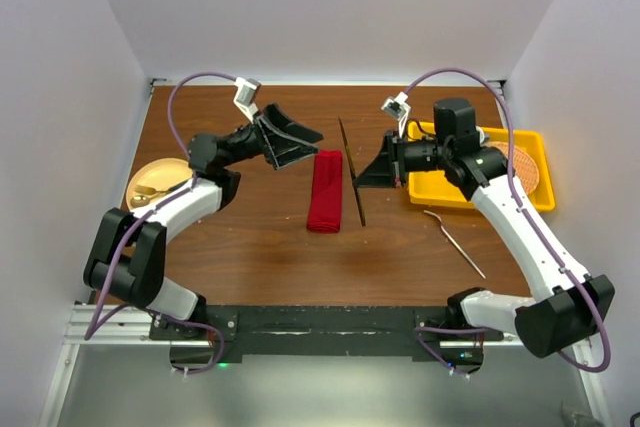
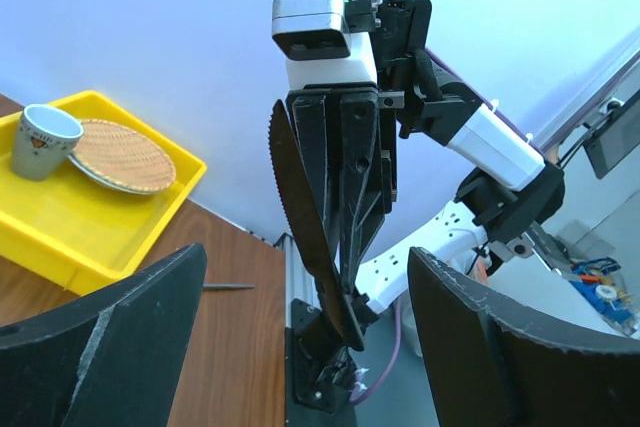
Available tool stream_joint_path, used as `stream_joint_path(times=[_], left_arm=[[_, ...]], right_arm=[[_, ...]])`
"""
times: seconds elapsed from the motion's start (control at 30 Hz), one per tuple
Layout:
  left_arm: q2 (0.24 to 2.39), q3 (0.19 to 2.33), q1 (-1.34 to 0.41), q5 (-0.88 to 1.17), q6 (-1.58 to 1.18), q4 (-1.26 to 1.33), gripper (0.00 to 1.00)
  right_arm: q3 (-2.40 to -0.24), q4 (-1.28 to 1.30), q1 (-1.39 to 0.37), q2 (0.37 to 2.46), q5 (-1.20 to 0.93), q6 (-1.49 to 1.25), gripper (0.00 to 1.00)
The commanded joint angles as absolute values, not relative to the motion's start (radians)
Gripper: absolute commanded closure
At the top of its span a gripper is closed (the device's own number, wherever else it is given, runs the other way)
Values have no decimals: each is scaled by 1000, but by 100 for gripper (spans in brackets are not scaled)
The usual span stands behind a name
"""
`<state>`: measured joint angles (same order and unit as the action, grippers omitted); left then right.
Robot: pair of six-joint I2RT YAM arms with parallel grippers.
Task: Fold the napkin into a case and place the utensils inside
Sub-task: Pass from the right arm to the left
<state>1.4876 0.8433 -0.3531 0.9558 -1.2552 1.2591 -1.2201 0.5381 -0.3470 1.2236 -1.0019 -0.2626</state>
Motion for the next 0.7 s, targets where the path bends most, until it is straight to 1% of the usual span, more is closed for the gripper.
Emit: stream_joint_path(times=[0.0,0.4,0.67], left_arm=[[1494,896,-377,919,-1289,1292,15],[1535,953,-423,897,-1285,1270,19],[1571,980,-442,907,-1322,1347,25]], right_arm=[[-1302,483,-354,1218,-1057,-321,100],[-1342,477,-411,1250,-1081,-318,100],[-1344,459,-417,1258,-1089,-327,100]])
